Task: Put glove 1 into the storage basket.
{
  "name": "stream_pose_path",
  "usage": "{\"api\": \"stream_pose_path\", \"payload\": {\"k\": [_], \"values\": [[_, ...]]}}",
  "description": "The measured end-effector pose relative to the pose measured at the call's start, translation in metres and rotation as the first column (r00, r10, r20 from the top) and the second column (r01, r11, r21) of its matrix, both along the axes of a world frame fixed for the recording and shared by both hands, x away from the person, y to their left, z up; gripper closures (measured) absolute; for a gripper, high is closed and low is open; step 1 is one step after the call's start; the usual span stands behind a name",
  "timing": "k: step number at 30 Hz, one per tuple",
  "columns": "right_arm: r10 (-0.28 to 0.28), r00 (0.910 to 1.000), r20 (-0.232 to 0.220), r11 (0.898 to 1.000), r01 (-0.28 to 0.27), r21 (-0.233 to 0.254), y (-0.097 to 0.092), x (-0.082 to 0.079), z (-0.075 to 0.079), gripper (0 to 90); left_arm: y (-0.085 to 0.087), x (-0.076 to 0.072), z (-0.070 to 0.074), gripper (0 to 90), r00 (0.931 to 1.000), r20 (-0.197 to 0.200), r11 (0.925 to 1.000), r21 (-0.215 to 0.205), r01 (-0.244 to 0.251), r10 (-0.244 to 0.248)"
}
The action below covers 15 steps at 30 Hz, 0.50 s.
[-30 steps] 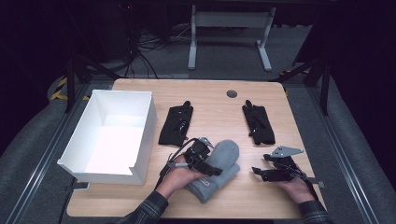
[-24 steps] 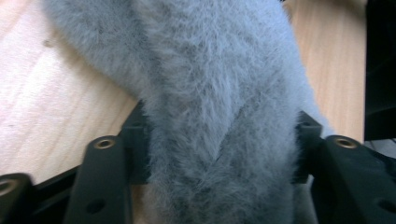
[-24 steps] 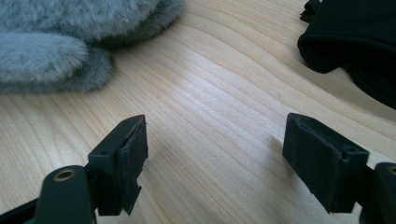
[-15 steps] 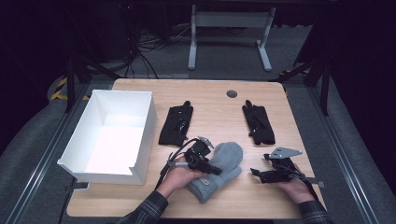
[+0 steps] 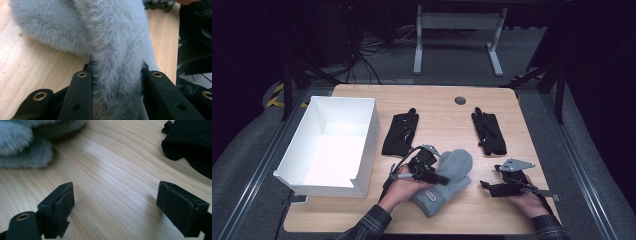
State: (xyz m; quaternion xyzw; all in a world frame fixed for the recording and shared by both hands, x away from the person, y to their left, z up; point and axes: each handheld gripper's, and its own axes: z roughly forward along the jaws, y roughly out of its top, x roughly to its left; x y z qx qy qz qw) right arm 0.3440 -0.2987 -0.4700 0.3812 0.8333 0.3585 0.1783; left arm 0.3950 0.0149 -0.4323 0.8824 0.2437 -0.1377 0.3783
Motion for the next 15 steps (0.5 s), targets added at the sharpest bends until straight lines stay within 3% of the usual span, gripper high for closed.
{"api": "stream_pose_path", "payload": {"k": [15], "values": [[0.004, 1.0, 0.001, 1.0, -0.004, -0.003, 0.0, 0.0, 0.0, 14.9, 0.02, -0.001, 0.047, 69.5, 0.9948, 0.076, 0.9972, -0.036, -0.066, 0.068]]}}
